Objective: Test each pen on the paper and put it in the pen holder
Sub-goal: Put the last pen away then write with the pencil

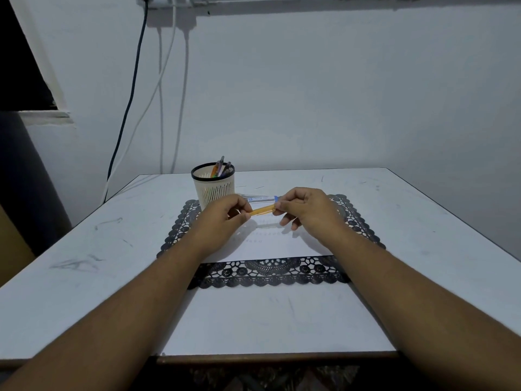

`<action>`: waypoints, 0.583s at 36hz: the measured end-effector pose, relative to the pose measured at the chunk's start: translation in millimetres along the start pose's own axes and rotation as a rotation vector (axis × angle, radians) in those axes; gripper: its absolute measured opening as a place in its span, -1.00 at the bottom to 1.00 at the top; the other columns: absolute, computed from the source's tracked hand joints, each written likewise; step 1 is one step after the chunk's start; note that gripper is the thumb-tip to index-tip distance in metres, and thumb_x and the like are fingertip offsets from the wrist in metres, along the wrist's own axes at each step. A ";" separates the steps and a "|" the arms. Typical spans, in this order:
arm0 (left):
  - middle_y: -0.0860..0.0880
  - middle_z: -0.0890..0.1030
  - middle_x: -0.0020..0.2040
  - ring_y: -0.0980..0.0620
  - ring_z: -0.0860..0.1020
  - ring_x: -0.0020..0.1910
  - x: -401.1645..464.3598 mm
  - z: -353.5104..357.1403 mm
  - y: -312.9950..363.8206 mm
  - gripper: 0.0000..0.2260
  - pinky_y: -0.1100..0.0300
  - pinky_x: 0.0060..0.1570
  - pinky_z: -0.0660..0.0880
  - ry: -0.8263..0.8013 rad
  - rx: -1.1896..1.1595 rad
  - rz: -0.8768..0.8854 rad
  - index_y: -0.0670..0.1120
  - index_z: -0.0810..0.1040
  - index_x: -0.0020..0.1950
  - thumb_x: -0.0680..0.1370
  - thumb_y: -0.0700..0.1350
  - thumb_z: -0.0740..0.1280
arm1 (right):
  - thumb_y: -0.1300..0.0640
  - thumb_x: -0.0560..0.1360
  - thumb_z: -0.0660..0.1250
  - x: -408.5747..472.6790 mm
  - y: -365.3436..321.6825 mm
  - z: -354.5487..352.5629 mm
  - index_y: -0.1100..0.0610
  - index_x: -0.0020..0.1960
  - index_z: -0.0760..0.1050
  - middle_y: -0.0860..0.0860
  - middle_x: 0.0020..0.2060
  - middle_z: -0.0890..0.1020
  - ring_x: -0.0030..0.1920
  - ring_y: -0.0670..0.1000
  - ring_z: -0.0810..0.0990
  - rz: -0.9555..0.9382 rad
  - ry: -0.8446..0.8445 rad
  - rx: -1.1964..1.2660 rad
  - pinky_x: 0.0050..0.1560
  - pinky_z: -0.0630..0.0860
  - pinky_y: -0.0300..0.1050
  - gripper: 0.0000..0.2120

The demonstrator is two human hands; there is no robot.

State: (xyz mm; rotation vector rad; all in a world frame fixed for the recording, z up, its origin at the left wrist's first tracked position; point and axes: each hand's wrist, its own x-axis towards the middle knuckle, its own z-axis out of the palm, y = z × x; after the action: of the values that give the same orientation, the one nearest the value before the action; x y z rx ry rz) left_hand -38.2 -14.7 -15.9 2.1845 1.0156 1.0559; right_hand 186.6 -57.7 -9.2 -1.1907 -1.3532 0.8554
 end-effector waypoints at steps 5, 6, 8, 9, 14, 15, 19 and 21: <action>0.08 0.58 -0.21 0.25 0.46 -0.32 2.0 3.1 2.8 -0.94 0.41 -0.27 0.39 0.010 -0.040 -0.005 -0.07 0.63 0.01 0.61 -0.22 0.40 | 0.22 0.56 0.47 -1.2 -0.9 3.0 0.26 -0.04 0.65 0.16 -0.17 0.75 -0.29 0.08 0.67 0.012 0.039 0.080 -0.40 0.52 -0.17 -0.91; 0.08 0.59 -0.20 0.24 0.47 -0.31 2.7 4.3 2.3 -0.94 0.41 -0.27 0.40 0.012 -0.056 -0.010 -0.05 0.64 0.01 0.61 -0.21 0.40 | 0.21 0.56 0.47 -1.4 -1.3 4.9 0.25 -0.02 0.65 0.17 -0.16 0.75 -0.28 0.08 0.67 0.020 0.036 0.103 -0.38 0.53 -0.15 -0.91; 0.09 0.60 -0.20 0.21 0.52 -0.28 3.9 6.9 0.9 -0.92 0.39 -0.25 0.43 0.012 -0.110 -0.028 -0.02 0.63 0.00 0.61 -0.19 0.40 | 0.23 0.55 0.49 -2.3 -1.6 10.5 0.24 0.01 0.65 0.16 -0.16 0.74 -0.26 0.06 0.67 0.034 0.010 0.165 -0.33 0.55 -0.14 -0.91; 0.10 0.60 -0.21 0.19 0.54 -0.27 4.1 7.8 0.5 -0.92 0.36 -0.24 0.44 0.005 -0.140 -0.031 0.00 0.62 0.01 0.62 -0.19 0.39 | 0.25 0.54 0.49 -2.7 -2.1 13.8 0.24 0.03 0.65 0.13 -0.17 0.73 -0.25 0.04 0.65 0.041 0.004 0.204 -0.32 0.55 -0.14 -0.90; -0.02 0.63 -0.11 0.04 0.58 -0.15 5.7 11.2 0.3 -0.87 0.11 -0.05 0.52 -0.096 -0.286 -0.011 -0.02 0.63 0.10 0.61 -0.22 0.40 | 0.22 0.56 0.47 -0.4 -6.7 20.8 0.15 -0.03 0.67 -0.05 -0.25 0.61 -0.20 -0.06 0.51 0.037 0.128 0.370 -0.27 0.52 -0.19 -0.99; -0.05 0.64 -0.09 0.03 0.59 -0.12 5.8 12.2 0.7 -0.85 0.05 0.00 0.53 -0.114 -0.283 -0.009 0.00 0.65 0.10 0.59 -0.22 0.42 | 0.21 0.58 0.44 0.3 -7.8 20.8 0.13 -0.03 0.67 -0.04 -0.23 0.61 -0.17 -0.05 0.52 0.031 0.164 0.402 -0.24 0.54 -0.19 -0.97; -0.05 0.67 -0.12 0.03 0.59 -0.14 4.7 16.8 0.0 -0.86 -0.03 -0.02 0.53 -0.141 -0.229 -0.032 0.02 0.67 0.02 0.55 -0.21 0.46 | 0.19 0.69 0.26 -2.2 -16.5 24.6 0.13 0.04 0.54 0.04 -0.18 0.66 -0.12 0.03 0.65 -0.023 0.091 0.610 -0.04 0.65 -0.11 -0.90; -0.03 0.69 -0.17 0.04 0.57 -0.19 3.0 19.4 1.4 -0.93 0.01 -0.09 0.50 -0.147 -0.217 -0.023 -0.03 0.66 -0.04 0.56 -0.20 0.45 | 0.17 0.72 0.18 -4.9 -22.3 29.0 0.12 0.06 0.49 0.06 -0.24 0.60 -0.20 0.05 0.61 -0.034 0.008 0.711 0.01 0.64 -0.05 -0.88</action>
State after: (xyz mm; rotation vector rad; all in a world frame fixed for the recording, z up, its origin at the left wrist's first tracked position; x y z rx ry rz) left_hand -20.6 -15.4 -24.7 2.0357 0.8190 0.9332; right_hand 153.7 -63.9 6.5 -0.6104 -0.9276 1.1740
